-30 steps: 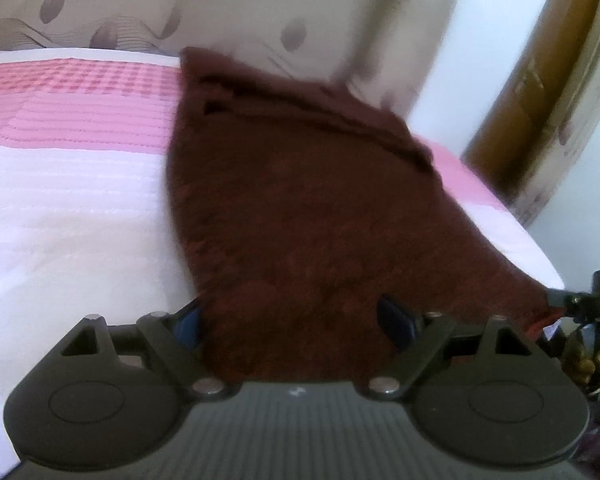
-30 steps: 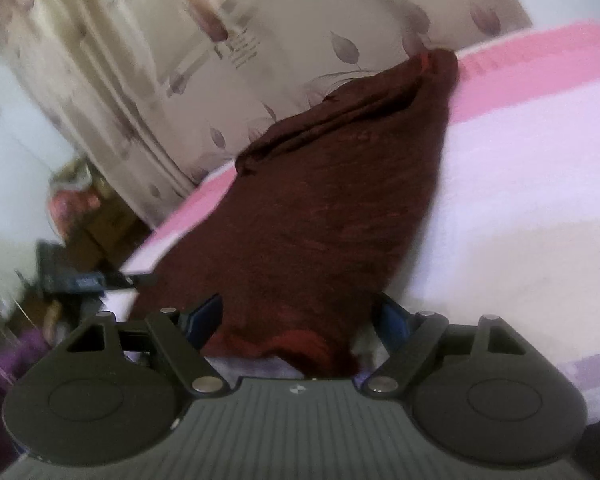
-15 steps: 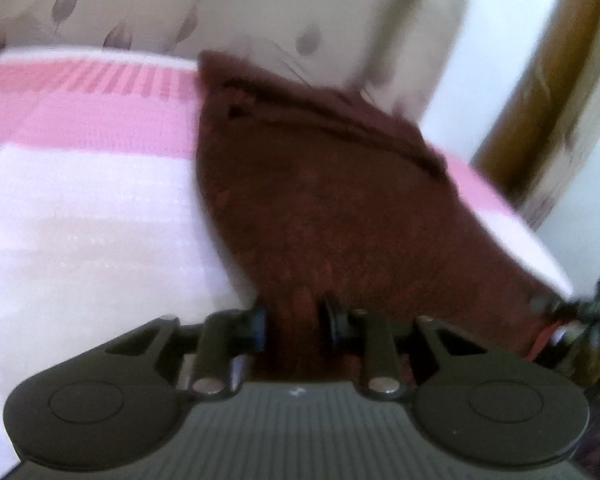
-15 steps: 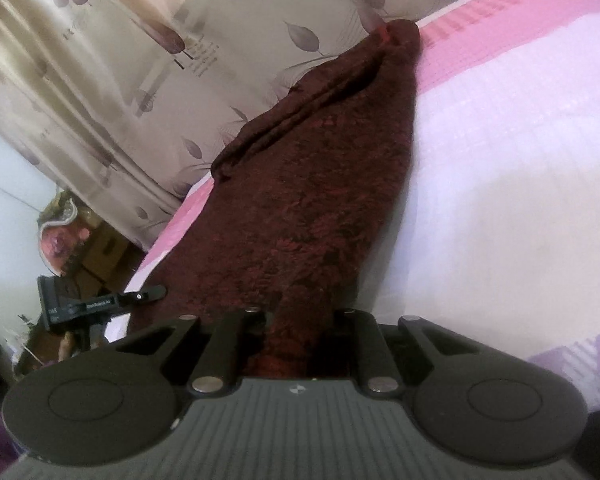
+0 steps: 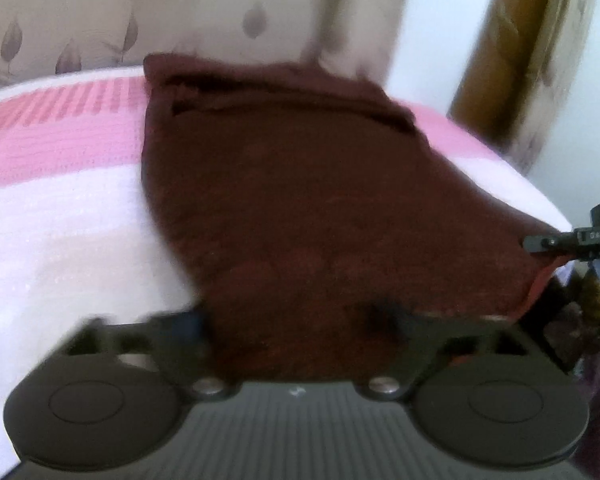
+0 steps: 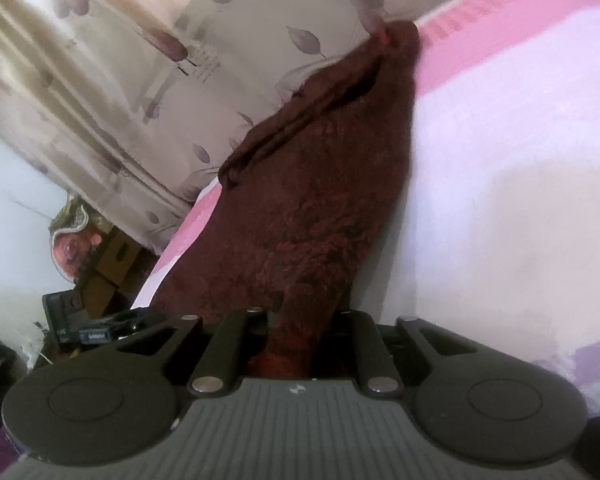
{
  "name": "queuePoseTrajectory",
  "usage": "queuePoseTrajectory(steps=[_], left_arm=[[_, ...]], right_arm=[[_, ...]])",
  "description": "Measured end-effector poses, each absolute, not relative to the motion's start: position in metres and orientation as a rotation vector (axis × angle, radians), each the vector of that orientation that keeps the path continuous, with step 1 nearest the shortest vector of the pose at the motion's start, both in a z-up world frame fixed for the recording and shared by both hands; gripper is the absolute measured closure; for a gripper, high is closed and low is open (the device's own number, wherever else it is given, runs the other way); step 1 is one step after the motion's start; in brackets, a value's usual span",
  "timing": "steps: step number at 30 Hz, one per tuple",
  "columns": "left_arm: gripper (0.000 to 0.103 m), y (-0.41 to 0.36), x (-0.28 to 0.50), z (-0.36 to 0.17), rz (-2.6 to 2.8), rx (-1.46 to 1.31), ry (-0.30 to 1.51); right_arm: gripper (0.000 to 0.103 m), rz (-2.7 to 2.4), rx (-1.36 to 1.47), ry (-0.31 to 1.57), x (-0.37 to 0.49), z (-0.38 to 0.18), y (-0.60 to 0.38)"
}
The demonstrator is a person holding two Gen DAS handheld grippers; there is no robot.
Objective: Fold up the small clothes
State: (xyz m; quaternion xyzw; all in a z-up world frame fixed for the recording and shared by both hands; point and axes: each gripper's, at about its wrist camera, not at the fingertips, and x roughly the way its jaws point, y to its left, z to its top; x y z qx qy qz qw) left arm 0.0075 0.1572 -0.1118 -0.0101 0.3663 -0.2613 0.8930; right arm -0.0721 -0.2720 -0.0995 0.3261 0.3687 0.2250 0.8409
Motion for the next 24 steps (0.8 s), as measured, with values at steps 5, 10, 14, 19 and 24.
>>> queuePoseTrajectory(steps=[5,10,14,19,24], left_arm=[[0.09,0.177,0.011,-0.118,-0.472,-0.235,0.767],[0.091,0.183,-0.021,-0.119,-0.438,-0.272,0.74],[0.091,0.183,-0.042,-0.117,-0.439,-0.285,0.734],[0.091,0.183,-0.055,-0.116,-0.446,-0.296,0.745],[0.091,0.177,-0.042,-0.114,-0.433,-0.261,0.766]], right_arm=[[0.084,0.457,0.647,0.769,-0.074,-0.1,-0.262],[0.088,0.465,0.621,0.746,-0.088,-0.094,-0.261],[0.088,0.493,0.603,0.764,-0.108,-0.089,-0.263],[0.088,0.489,0.619,0.781,-0.124,-0.087,-0.272],[0.088,0.494,0.627,0.789,-0.129,-0.085,-0.275]])
